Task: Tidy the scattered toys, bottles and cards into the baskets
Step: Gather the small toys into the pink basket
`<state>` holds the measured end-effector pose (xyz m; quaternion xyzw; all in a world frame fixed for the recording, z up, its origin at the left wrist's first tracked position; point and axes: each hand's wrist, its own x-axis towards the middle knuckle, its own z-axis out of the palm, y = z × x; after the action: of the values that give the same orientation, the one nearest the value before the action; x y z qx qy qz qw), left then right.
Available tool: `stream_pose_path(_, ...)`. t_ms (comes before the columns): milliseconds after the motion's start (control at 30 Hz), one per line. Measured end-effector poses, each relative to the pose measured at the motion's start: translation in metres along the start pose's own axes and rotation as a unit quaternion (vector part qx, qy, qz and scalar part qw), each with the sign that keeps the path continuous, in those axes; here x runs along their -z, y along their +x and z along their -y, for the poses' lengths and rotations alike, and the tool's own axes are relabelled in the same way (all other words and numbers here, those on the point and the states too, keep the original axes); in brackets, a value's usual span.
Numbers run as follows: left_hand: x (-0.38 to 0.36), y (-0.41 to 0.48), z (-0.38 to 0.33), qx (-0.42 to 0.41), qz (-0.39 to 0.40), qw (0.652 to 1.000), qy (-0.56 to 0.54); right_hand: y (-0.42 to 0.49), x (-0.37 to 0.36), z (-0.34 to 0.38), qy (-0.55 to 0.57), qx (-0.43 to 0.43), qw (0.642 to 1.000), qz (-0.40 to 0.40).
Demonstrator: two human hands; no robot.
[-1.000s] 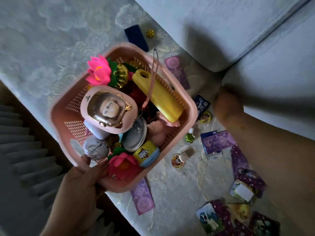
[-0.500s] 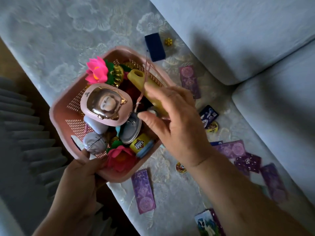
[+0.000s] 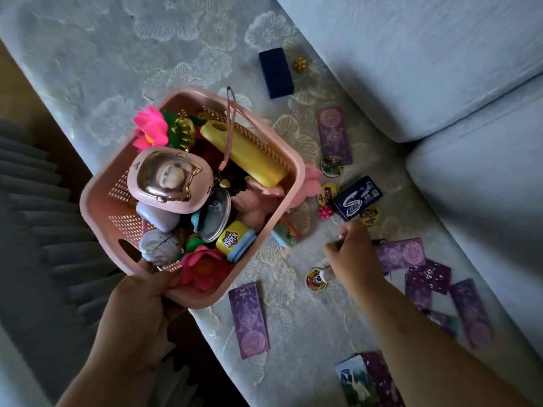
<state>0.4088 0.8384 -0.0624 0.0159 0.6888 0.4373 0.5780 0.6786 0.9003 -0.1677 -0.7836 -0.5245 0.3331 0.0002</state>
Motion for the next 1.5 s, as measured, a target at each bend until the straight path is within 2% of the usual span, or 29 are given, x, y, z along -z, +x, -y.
stream_pose_path(67,0.0,-0.001,0.0,-0.008,0.005,1.0,-0.005,0.002,0.003,0.01,0.059,-0.01,0.998,0.005)
stream_pose_path(100,0.0,-0.001,-0.001,-0.012,0.008,1.0,-0.006,0.006,0.004,0.015,0.048,0.004,0.999,0.002)
stream_pose_path(233,0.004,0.0,0.001,-0.009,0.005,1.0,-0.007,0.021,0.002,0.031,-0.116,0.075,0.99,0.003)
stream_pose_path(300,0.007,0.0,0.001,-0.01,0.002,1.0,-0.013,0.028,-0.003,0.034,-0.197,0.079,0.977,0.023)
stream_pose_path(367,0.011,0.001,0.001,-0.013,0.001,1.0,-0.022,0.029,-0.003,0.036,-0.232,0.062,0.97,0.032)
stream_pose_path(433,0.015,0.0,0.001,-0.016,-0.008,1.0,-0.019,0.025,0.0,0.036,-0.14,0.056,0.989,0.007)
stream_pose_path(500,0.019,0.001,0.002,-0.019,-0.016,1.0,-0.008,0.013,0.01,0.046,0.063,0.056,0.995,-0.048)
stream_pose_path(600,0.028,0.005,0.004,-0.002,-0.034,0.999,-0.005,-0.021,0.031,0.089,0.214,0.195,0.941,-0.176)
stream_pose_path(633,0.03,0.007,0.006,0.007,-0.039,0.999,-0.002,-0.033,0.039,0.107,0.238,0.258,0.916,-0.196)
stream_pose_path(700,0.036,0.01,0.008,0.015,-0.054,0.998,0.003,-0.051,0.047,0.138,0.236,0.367,0.884,-0.169)
stream_pose_path(800,0.042,0.01,0.011,0.019,-0.063,0.998,0.007,-0.06,0.041,0.167,0.147,0.446,0.876,-0.109)
stream_pose_path(867,0.045,0.01,0.012,0.027,-0.064,0.998,0.001,-0.051,0.035,0.165,0.152,0.416,0.886,-0.138)
stream_pose_path(933,0.048,0.009,0.013,0.028,-0.06,0.998,-0.01,-0.03,0.024,0.142,0.163,0.318,0.918,-0.17)
stream_pose_path(1000,0.051,0.008,0.013,0.027,-0.061,0.998,-0.018,-0.012,0.003,0.108,0.067,0.23,0.963,-0.122)
stream_pose_path(1033,0.053,0.008,0.014,0.025,-0.062,0.998,-0.02,-0.009,-0.01,0.092,0.003,0.212,0.974,-0.082)
stream_pose_path(1100,0.056,0.008,0.017,0.026,-0.068,0.997,-0.019,-0.013,-0.034,0.07,-0.064,0.202,0.977,-0.012)
stream_pose_path(1167,0.06,0.009,0.02,0.03,-0.075,0.997,-0.014,-0.017,-0.048,0.056,-0.064,0.184,0.981,0.015)
stream_pose_path(1233,0.064,0.009,0.022,0.03,-0.078,0.996,-0.007,-0.014,-0.05,0.052,-0.027,0.166,0.986,0.015)
stream_pose_path(1300,0.068,0.008,0.022,0.027,-0.071,0.997,-0.007,-0.017,-0.041,0.061,0.055,0.132,0.99,-0.007)
stream_pose_path(1367,0.068,0.007,0.022,0.027,-0.07,0.997,-0.01,-0.022,-0.026,0.075,0.137,0.097,0.984,-0.066)
stream_pose_path(1433,0.069,0.006,0.021,0.02,-0.073,0.997,-0.006,-0.034,-0.008,0.098,0.233,0.128,0.953,-0.143)
stream_pose_path(1500,0.069,0.006,0.022,0.019,-0.072,0.997,-0.007,-0.046,0.009,0.121,0.296,0.211,0.915,-0.175)
